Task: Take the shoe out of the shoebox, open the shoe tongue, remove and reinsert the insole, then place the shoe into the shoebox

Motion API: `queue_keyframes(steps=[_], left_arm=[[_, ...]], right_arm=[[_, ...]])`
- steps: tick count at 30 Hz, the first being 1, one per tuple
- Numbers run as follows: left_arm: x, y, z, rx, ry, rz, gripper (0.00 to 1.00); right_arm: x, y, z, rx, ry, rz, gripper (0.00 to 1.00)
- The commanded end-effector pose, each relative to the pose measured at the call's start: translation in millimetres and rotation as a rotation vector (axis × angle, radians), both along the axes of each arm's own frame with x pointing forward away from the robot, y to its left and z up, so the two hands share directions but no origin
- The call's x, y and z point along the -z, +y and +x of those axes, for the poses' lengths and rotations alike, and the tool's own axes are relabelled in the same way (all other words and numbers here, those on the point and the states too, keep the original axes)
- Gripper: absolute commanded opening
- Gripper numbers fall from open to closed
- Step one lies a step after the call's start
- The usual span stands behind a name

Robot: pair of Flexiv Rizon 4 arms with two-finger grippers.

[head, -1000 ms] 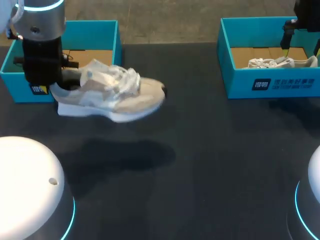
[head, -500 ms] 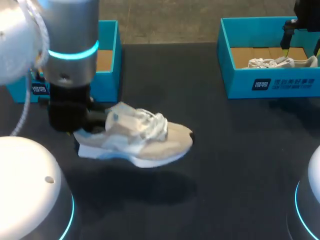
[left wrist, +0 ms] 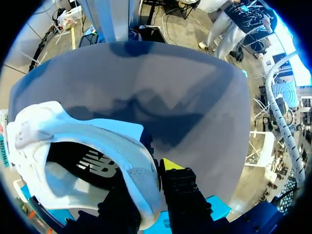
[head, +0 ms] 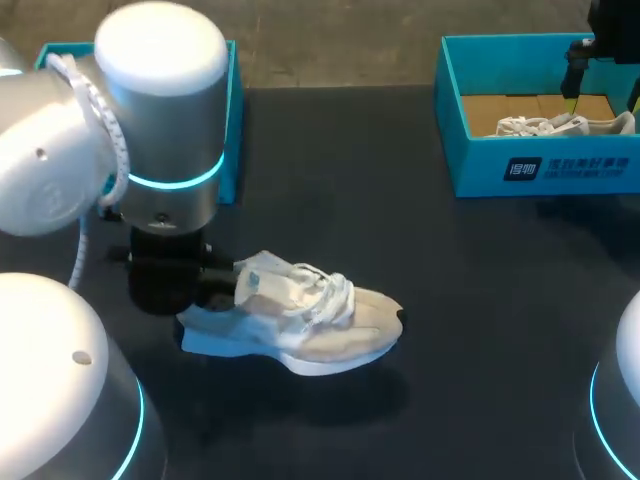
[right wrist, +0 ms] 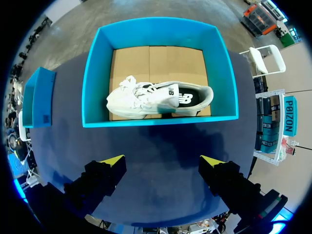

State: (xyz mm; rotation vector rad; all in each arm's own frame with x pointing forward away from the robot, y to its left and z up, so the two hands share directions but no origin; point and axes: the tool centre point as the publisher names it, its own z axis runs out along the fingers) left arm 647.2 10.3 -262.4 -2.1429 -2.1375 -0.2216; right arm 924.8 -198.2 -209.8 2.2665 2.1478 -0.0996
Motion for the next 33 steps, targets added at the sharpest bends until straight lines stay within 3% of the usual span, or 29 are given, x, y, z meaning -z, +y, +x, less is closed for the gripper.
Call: queue_keyframes(steps=[1, 17, 33], left_arm=[[16.9, -17.8, 8.2, -0.020, 0.006, 0.027, 0.00], [66.6, -47.7, 18.9, -0.090, 0.022, 0.015, 0.00], [101.9, -76.3, 9.2, -0.053, -0.017, 0.052, 0.00]], right_arm=[[0.3, -0.2, -1.0, 0.001, -0.002, 0.000, 1.00], [0.3, -0.2, -1.0, 0.001, -0.002, 0.000, 1.00], [0.3, -0.2, -1.0, 0.001, -0.002, 0.000, 1.00]])
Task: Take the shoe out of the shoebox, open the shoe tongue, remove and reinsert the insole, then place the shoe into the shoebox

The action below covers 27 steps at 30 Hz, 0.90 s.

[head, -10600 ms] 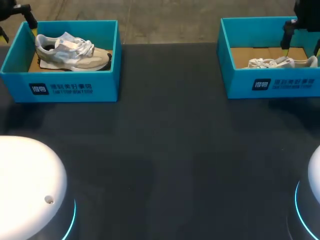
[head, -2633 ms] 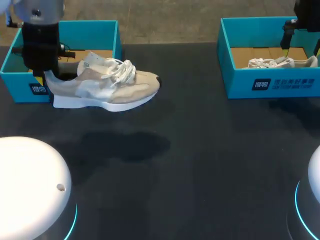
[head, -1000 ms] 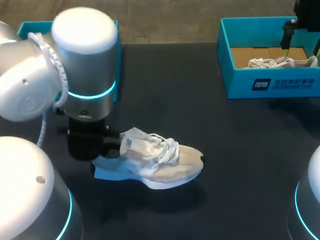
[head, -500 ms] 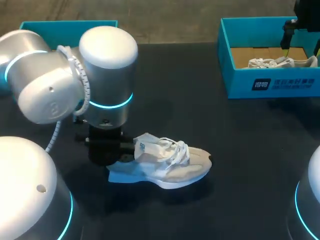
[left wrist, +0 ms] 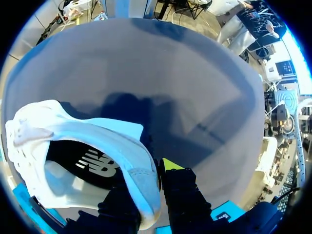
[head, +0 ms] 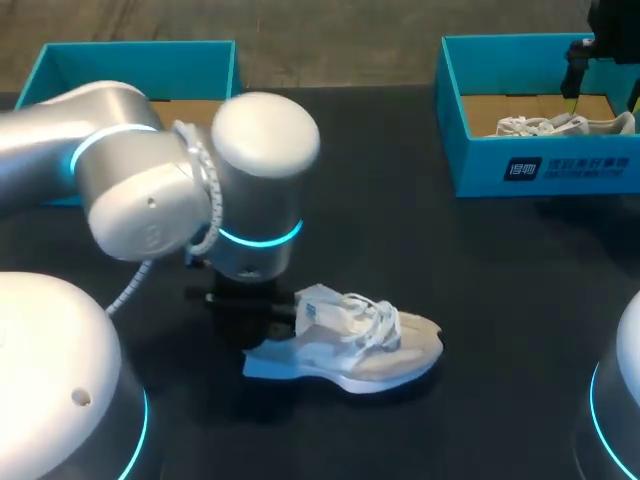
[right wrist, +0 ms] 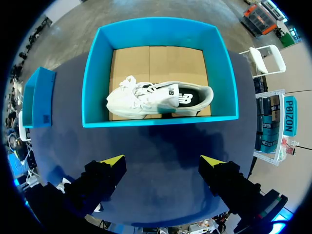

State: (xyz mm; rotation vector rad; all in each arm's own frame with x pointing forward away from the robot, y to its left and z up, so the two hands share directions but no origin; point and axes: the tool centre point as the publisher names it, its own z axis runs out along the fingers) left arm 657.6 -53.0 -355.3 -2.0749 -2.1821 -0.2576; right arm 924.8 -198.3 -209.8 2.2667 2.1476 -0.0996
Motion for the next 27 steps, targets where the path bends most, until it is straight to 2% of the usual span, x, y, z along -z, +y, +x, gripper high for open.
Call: queue_keyframes(steps=[1, 7, 27], left_arm=[[10.3, -13.3, -1.8, 0.000, 0.001, 0.026, 0.00], [20.4, -10.7, -8.7, 0.003, 0.001, 0.036, 0.00], [29.6, -16.5, -3.9, 0.023, -0.043, 0.054, 0.00]], right_arm=[[0.3, -0.1, -1.0, 0.000, -0.002, 0.000, 1.00], [0.3, -0.1, -1.0, 0.000, -0.002, 0.000, 1.00], [0.3, -0.1, -1.0, 0.000, -0.002, 0.000, 1.00]])
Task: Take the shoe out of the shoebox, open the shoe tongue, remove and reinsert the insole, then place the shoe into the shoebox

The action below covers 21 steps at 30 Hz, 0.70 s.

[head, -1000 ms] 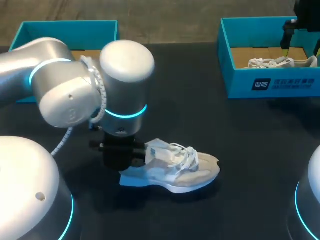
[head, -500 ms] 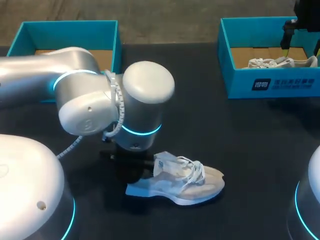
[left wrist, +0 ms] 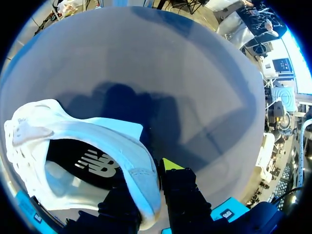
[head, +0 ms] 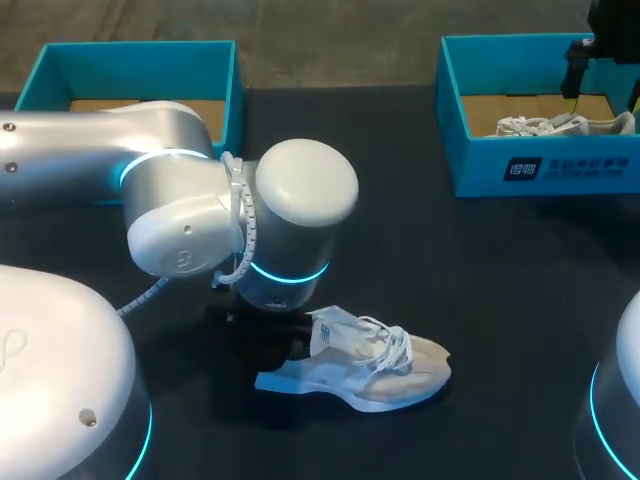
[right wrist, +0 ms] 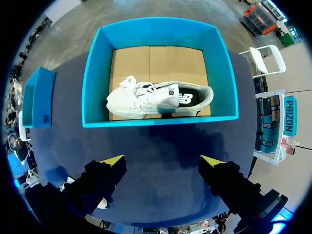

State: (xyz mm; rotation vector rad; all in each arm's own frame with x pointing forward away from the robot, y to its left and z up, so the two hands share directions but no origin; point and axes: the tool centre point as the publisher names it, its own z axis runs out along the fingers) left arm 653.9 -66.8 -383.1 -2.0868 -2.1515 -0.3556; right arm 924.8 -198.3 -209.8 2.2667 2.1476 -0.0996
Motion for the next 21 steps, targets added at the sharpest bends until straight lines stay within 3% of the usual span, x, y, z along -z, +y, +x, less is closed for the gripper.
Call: queue_keyframes(steps=[1, 4, 6, 8, 10, 11, 21], left_arm=[[1.8, -2.8, -0.3, 0.000, -0.002, 0.004, 0.00], [1.5, -3.4, -0.2, 0.001, -0.002, 0.001, 0.00], [-0.1, -3.5, -0.5, 0.016, 0.009, -0.009, 0.44], [-3.3, -2.9, -1.7, 0.024, 0.009, -0.019, 0.55], [-6.1, -2.7, -2.1, 0.028, 0.010, -0.025, 0.96], [-8.5, -2.7, -2.5, 0.030, 0.007, -0.030, 1.00], [-47.1, -1.1, -3.7, -0.022, -0.004, -0.123, 1.00]], right_arm=[[0.3, -0.1, -1.0, 0.000, -0.002, 0.000, 1.00], [0.3, -0.1, -1.0, 0.000, -0.002, 0.000, 1.00], [0.3, -0.1, -1.0, 0.000, -0.002, 0.000, 1.00], [0.3, -0.1, -1.0, 0.000, -0.002, 0.000, 1.00], [0.3, -0.1, -1.0, 0.000, -0.002, 0.000, 1.00], [0.3, -0.1, -1.0, 0.000, -0.002, 0.000, 1.00], [0.3, -0.1, -1.0, 0.000, -0.002, 0.000, 1.00]])
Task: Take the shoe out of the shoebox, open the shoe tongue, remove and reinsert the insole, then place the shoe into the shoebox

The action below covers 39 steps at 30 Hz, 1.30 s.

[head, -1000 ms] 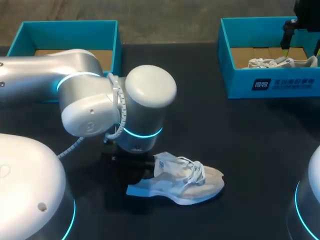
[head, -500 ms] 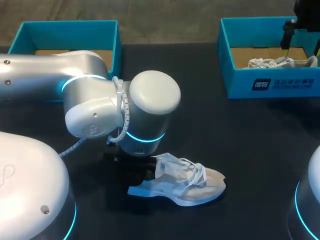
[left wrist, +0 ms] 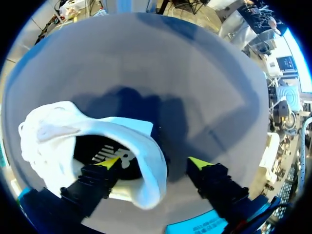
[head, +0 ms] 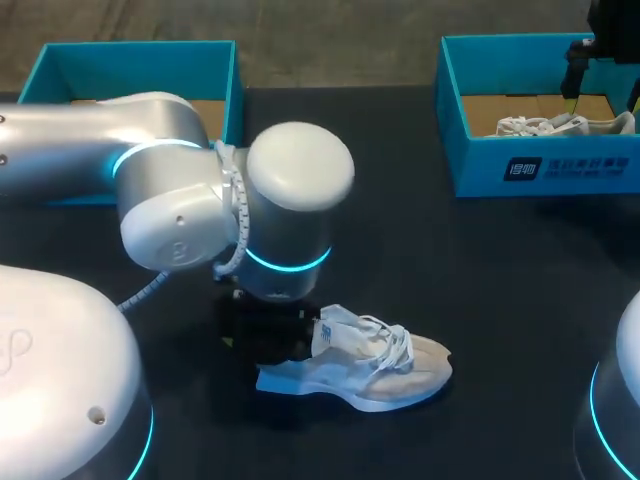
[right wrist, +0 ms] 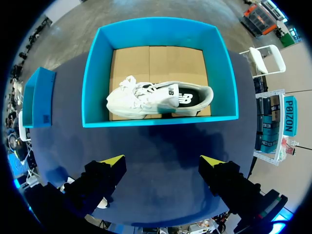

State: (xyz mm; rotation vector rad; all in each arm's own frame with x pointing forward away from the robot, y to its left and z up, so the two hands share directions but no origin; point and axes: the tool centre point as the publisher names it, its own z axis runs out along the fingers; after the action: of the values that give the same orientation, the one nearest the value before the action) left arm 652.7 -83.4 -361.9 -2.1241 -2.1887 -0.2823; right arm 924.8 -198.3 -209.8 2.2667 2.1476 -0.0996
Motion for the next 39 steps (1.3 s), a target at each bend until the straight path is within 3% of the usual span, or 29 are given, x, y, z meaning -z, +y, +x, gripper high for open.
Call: queue_keyframes(steps=[1, 15, 22, 33, 36, 39], left_arm=[[-31.8, 15.5, -2.9, -0.049, -0.010, -0.061, 1.00], [-87.3, 27.4, -14.0, -0.352, 0.173, -0.212, 1.00], [-97.0, 34.9, -26.3, -0.480, 0.260, -0.264, 1.00], [-111.4, 43.4, -42.1, -0.658, 0.325, -0.433, 1.00], [-112.1, 50.4, -38.9, -0.754, 0.363, -0.346, 1.00], [-112.1, 50.4, -38.9, -0.754, 0.363, -0.346, 1.00]], right_arm=[[0.3, -0.1, -1.0, 0.000, -0.002, 0.000, 1.00], [0.3, -0.1, -1.0, 0.000, -0.002, 0.000, 1.00], [0.3, -0.1, -1.0, 0.000, -0.002, 0.000, 1.00], [0.3, -0.1, -1.0, 0.000, -0.002, 0.000, 1.00], [0.3, -0.1, -1.0, 0.000, -0.002, 0.000, 1.00], [0.3, -0.1, -1.0, 0.000, -0.002, 0.000, 1.00]])
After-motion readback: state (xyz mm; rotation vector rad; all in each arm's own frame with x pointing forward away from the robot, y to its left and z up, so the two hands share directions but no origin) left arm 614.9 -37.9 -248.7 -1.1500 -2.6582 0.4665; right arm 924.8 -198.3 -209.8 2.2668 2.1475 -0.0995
